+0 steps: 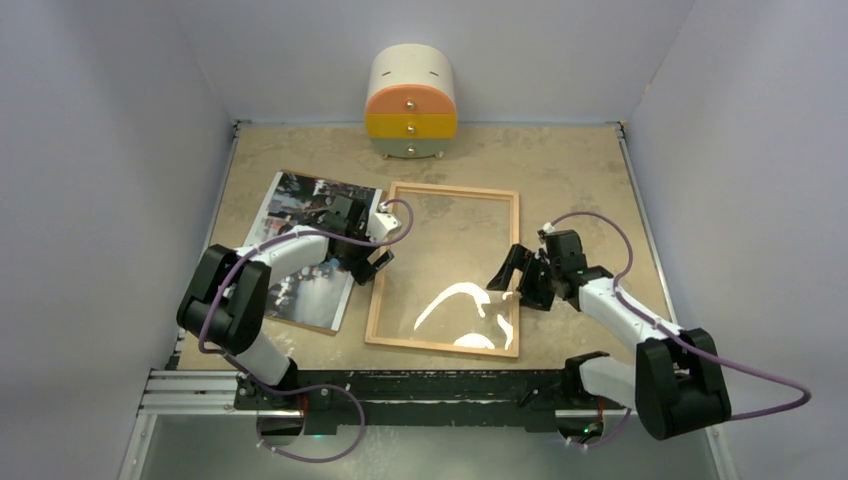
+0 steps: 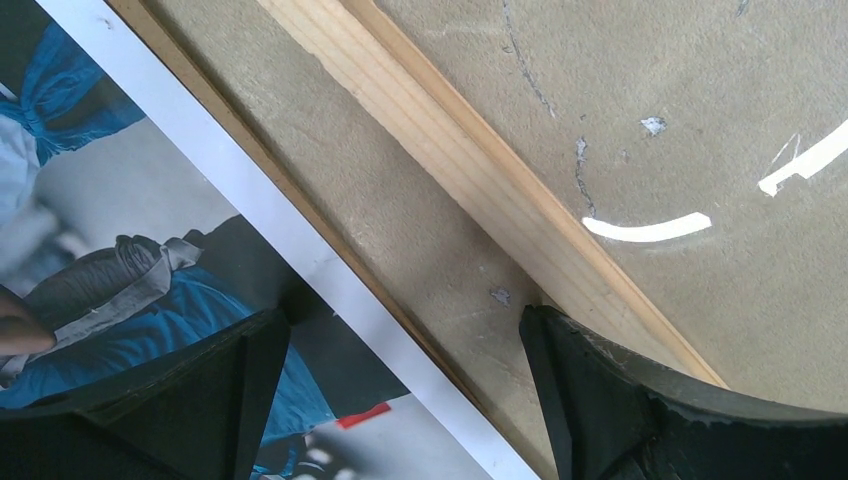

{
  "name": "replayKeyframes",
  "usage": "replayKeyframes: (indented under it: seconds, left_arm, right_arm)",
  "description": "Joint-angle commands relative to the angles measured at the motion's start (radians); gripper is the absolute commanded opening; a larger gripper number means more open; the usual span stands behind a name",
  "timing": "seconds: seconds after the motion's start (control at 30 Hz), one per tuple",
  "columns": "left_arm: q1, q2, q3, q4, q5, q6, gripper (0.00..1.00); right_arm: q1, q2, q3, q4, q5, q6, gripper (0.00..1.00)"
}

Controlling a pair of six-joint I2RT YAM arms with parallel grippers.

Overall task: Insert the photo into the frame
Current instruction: Pick up the photo frame from the center of the board, then pick up the photo frame item from the photo frame.

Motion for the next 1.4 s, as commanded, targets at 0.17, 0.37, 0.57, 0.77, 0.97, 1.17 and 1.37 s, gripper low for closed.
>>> replayKeyframes:
  seconds: [0.17, 0.37, 0.57, 0.77, 0.97, 1.17, 1.37]
  left_arm:
    - [-0.070, 0.080, -0.021, 0.027, 0.051, -0.007, 0.94]
    - [-0.070, 0.079, -0.020, 0.023, 0.060, 0.000, 0.94]
    - [-0.070, 0.072, -0.019, 0.017, 0.068, 0.003, 0.93]
    - [-0.070, 0.058, -0.025, 0.014, 0.072, 0.007, 0.93]
    - [-0.070, 0.045, -0.031, 0.011, 0.067, 0.008, 0.94]
    - [-0.053, 0.022, -0.012, -0.007, 0.037, 0.013, 0.94]
    - [0.029, -0.092, 0.183, -0.155, 0.038, 0.044, 1.00]
  right_arm:
    - [0.024, -0.216, -0.036, 0.466, -0.423, 0.381, 0.95]
    - [0.024, -0.320, -0.077, 0.702, -0.487, 0.583, 0.93]
    - [0.024, -0.340, -0.136, 0.925, -0.495, 0.736, 0.93]
    - [0.026, -0.312, -0.145, 1.000, -0.487, 0.787, 0.92]
    - [0.026, -0.316, -0.104, 0.918, -0.474, 0.751, 0.91]
    - [0.026, -0.334, 0.000, 0.752, -0.473, 0.659, 0.92]
    - [0.026, -0.313, 0.024, 0.745, -0.471, 0.657, 0.92]
